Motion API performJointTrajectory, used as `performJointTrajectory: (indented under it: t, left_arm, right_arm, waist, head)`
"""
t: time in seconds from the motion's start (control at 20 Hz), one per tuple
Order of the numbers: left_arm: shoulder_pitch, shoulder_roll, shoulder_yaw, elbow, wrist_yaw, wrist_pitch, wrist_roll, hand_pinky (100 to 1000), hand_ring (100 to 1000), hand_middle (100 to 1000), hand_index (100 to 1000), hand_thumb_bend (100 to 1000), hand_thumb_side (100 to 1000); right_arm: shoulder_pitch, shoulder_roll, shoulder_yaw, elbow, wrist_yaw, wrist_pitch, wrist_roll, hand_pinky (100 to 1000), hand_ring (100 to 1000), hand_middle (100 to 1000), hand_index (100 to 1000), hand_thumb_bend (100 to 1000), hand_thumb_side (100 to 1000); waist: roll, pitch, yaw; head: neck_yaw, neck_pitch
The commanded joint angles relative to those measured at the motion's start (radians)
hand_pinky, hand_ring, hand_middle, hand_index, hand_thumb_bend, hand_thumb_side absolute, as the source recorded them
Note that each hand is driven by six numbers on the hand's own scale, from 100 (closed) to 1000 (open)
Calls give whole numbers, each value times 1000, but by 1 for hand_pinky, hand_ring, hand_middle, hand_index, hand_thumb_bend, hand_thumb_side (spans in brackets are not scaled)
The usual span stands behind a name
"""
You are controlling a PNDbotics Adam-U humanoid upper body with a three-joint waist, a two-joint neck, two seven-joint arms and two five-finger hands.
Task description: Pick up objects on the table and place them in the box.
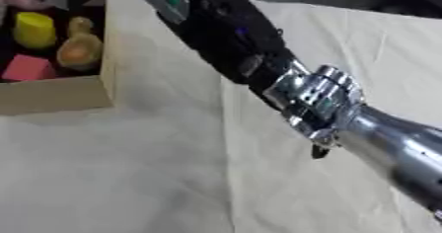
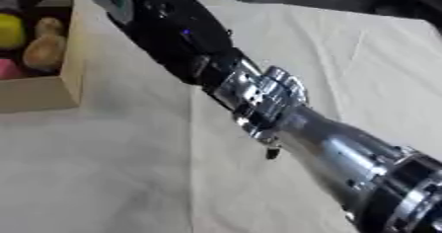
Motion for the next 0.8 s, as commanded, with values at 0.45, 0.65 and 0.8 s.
performJointTrajectory:
  t: [0.45,0.65,0.8]
  left_arm:
    - [-6,39,18,-12,17,3,7,837,805,785,903,600,812]
    - [8,43,19,-6,16,2,10,837,805,785,903,599,813]
    - [24,48,21,0,16,2,13,837,805,785,903,598,813]
  right_arm:
    - [1,48,-14,89,135,-21,1,914,917,852,901,113,470]
    - [6,14,-28,72,111,-8,-18,910,907,841,898,100,447]
    - [9,-30,-32,33,56,6,-25,906,896,830,888,100,421]
  waist:
    - [8,-14,-17]
    - [11,-20,-39]
    - [15,-29,-58]
  head:
    - [3,-16]
    - [23,-8]
    - [37,0]
